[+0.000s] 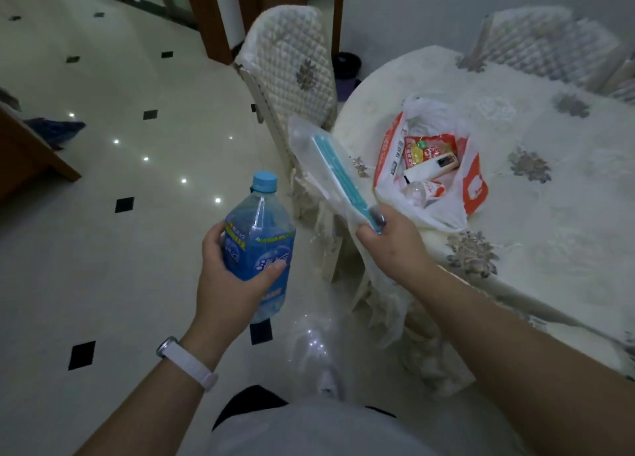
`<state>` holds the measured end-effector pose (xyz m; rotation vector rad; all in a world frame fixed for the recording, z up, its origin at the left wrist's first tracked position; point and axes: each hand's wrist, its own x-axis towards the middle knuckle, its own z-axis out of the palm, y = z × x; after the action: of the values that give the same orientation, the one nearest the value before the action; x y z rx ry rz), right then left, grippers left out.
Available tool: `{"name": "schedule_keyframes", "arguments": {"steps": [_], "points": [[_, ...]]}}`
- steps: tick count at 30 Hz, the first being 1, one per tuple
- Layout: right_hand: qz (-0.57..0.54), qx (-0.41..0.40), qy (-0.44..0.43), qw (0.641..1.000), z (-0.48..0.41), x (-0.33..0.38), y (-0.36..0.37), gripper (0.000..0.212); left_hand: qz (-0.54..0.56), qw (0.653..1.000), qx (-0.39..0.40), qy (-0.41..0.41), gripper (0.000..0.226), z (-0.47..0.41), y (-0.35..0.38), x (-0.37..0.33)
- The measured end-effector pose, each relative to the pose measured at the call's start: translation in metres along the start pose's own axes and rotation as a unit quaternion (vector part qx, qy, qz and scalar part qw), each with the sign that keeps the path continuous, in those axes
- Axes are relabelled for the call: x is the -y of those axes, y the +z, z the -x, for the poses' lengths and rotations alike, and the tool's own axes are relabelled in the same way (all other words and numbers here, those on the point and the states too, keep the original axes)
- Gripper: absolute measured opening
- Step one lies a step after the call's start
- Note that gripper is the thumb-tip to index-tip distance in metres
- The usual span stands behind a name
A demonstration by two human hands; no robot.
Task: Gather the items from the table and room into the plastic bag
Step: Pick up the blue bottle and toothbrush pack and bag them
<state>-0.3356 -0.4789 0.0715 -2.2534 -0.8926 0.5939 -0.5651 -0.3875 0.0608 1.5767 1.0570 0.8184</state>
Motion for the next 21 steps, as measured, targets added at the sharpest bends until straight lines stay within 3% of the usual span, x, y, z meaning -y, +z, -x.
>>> {"name": "schedule_keyframes", "arguments": {"steps": [7, 15, 21], "points": [[-0.005, -0.08, 0.066, 0.995, -0.061, 0.008, 0.005, 0.011, 0.011, 0.995, 0.095, 0.004, 0.086, -0.109, 0.019, 0.017], [0.023, -0.192, 0.181, 0.964, -0.115, 0.038, 0.001, 0.024, 0.056, 0.972, 0.228, 0.016, 0.085, -0.253, 0.032, 0.014], [0.032, -0.225, 0.281, 0.932, -0.115, 0.036, -0.001, 0.035, 0.065, 0.938, 0.336, 0.056, 0.083, -0.33, 0.071, -0.002]]}}
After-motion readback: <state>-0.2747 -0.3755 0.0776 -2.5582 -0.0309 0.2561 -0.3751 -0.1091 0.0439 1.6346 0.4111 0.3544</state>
